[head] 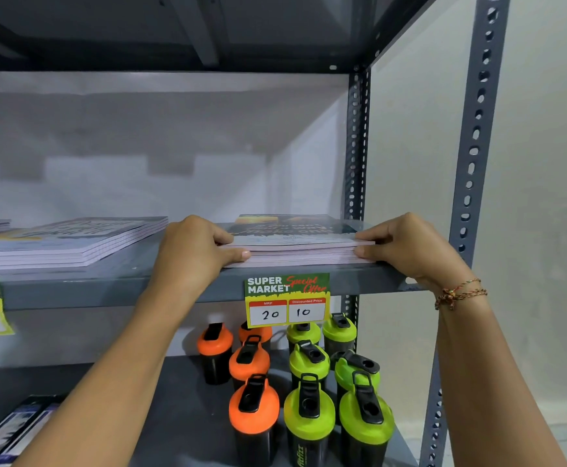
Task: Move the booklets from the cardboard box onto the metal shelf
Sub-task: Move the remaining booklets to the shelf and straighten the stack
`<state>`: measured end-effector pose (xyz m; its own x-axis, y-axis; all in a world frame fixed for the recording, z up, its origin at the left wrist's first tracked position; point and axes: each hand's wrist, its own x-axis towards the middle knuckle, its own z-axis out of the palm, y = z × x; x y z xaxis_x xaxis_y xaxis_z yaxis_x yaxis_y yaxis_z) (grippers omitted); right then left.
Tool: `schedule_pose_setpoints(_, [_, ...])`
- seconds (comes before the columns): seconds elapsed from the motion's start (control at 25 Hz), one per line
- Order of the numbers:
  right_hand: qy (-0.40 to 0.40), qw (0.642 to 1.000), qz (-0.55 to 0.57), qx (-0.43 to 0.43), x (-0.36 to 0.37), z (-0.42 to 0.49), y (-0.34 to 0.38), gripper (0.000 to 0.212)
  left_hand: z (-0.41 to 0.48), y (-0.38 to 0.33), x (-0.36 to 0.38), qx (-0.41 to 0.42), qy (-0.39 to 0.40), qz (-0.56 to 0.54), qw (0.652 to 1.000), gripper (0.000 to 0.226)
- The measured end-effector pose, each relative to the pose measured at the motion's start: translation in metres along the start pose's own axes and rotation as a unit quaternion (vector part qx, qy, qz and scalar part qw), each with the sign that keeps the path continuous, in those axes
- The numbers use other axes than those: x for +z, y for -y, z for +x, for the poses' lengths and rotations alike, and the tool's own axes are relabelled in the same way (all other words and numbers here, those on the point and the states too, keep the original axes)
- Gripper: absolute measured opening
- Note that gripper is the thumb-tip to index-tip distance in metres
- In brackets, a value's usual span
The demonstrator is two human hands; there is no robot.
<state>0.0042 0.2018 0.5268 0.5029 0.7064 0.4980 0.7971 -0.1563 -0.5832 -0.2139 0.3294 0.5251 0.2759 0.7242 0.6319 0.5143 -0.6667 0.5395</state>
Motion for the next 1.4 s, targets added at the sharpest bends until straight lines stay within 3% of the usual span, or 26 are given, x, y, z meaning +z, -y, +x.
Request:
schedule_pose_setpoints(0.24, [-0.005,1.0,-0.009,-0.004,0.0,-0.003,0.001,0.031,-0.003,0.003,0.0,0.013,-0.029,0.015,0.999,0.04])
schedule_pose_setpoints(0.44, [-0.11,0.994,-0.015,-0.004,0.01,-0.018,0.005,0.023,-0.006,0.003,0.001,0.015,-0.034,0.015,0.999,0.044])
schedule_pose_setpoints(0.68, [-0.128,0.991,-0.048,-0.011,0.012,-0.019,0.011,0.04,-0.012,0.0,0.001,0.024,-0.054,-0.009,0.998,0.039])
schedule_pose_setpoints(0.96, [-0.154,0.987,-0.051,-0.009,0.013,-0.023,0.012,0.034,-0.013,0.003,0.002,0.035,-0.071,-0.011,0.997,0.042])
schedule_pose_setpoints(1.2, [-0.136,0.99,-0.033,-0.007,0.014,-0.022,0.011,0.035,-0.011,0.011,0.006,0.03,-0.068,-0.026,0.997,0.05])
schedule_pose_setpoints(1.4, [-0.096,0.993,0.056,0.03,0.005,-0.02,0.009,0.016,-0.006,0.007,0.005,0.039,-0.039,-0.032,0.998,0.045])
